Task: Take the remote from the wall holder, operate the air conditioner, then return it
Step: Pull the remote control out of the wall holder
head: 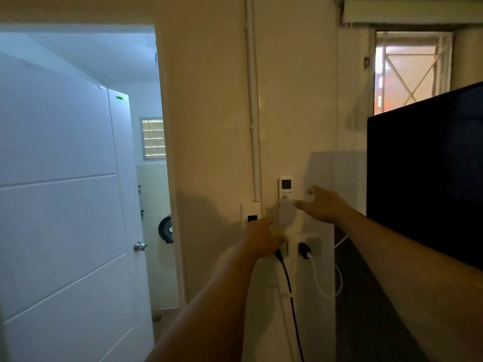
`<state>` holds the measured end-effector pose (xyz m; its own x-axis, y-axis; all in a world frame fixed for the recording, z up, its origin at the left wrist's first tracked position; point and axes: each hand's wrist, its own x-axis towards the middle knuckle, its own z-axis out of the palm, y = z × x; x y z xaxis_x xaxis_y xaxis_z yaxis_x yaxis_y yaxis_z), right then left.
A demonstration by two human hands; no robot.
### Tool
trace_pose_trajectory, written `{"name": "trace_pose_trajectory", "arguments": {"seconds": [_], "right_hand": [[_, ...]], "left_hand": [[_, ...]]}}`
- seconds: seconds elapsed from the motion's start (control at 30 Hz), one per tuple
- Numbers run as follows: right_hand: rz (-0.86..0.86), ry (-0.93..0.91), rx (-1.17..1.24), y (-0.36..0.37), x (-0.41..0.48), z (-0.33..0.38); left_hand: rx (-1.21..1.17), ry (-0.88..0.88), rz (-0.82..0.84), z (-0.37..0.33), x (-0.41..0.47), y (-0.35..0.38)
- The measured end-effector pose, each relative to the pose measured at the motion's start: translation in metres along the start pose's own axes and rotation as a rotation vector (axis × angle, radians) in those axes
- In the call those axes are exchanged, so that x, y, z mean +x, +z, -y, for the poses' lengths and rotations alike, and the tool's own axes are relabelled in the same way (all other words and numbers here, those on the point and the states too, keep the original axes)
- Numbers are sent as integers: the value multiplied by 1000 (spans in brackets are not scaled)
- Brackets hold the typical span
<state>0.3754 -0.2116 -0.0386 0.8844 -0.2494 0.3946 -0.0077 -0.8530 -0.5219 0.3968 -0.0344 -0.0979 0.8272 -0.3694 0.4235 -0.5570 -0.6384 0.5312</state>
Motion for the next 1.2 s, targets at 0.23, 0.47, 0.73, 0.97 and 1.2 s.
{"name": "trace_pose_trajectory", "arguments": {"seconds": [0.23,0.47,0.73,0.97,1.2], "right_hand": [[-99,-25,48,7,58,-1],[-125,-102,57,28,121,5],[-144,-185,70,54,158,5],[-249,-157,76,64,167,3],[-379,-70,50,69,174,2]], "left_hand": [[-196,-24,-64,30,56,51],[-168,-38,-225,41,105,89],[-203,-80,-342,49,146,105],[-227,-70,-383,59,158,112],[-208,-76,-385,61,166,110]]}}
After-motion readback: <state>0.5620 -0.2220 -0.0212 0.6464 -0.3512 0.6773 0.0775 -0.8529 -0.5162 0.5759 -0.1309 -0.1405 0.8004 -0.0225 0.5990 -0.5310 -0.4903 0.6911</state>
